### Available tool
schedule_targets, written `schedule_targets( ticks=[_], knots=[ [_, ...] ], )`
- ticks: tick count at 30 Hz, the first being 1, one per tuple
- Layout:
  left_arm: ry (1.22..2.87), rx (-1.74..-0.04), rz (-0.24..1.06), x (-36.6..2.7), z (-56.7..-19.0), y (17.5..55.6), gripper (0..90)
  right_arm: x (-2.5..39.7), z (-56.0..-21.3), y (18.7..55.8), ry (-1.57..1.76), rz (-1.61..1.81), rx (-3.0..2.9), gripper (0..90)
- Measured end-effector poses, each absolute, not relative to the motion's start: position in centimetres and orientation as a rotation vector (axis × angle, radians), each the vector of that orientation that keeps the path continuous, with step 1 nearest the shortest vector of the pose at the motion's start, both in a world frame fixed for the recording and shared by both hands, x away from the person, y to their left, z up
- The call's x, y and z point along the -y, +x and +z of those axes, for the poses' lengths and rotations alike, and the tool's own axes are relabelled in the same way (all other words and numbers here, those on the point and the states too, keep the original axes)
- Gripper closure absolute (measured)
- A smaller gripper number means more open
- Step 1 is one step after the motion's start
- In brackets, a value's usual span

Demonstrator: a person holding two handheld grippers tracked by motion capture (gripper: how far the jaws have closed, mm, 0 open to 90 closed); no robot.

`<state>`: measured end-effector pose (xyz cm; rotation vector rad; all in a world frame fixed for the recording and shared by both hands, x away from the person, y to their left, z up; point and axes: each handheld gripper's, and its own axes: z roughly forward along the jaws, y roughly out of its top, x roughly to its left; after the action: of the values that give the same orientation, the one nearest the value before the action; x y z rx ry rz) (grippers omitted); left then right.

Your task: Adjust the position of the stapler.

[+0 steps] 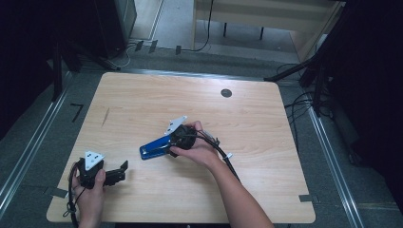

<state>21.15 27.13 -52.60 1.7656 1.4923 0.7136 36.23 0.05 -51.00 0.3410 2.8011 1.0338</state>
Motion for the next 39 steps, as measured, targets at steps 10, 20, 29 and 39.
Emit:
schedule_targets(
  ticks=[10,20,29,39],
  knots=[
    [1.770,-1.494,0.714,-27.1,-52.6,21.2,0.0,0.4,-50.7,36.3,0.360,1.047,-2.809,43.7],
    [1.771,-1.493,0.713,-27.1,-52.6,21.2,0.0,1.0,-50.5,36.2,0.368,1.068,-2.817,54.3],
    [1.771,-1.492,0.716,-27.0,-52.6,21.2,0.0,1.3,-50.4,35.7,0.362,1.057,-2.828,57.3],
    [1.770,-1.493,0.717,-27.0,-52.6,21.2,0.0,2.1,-50.4,34.3,0.401,1.071,-2.833,61.2]
  ],
)
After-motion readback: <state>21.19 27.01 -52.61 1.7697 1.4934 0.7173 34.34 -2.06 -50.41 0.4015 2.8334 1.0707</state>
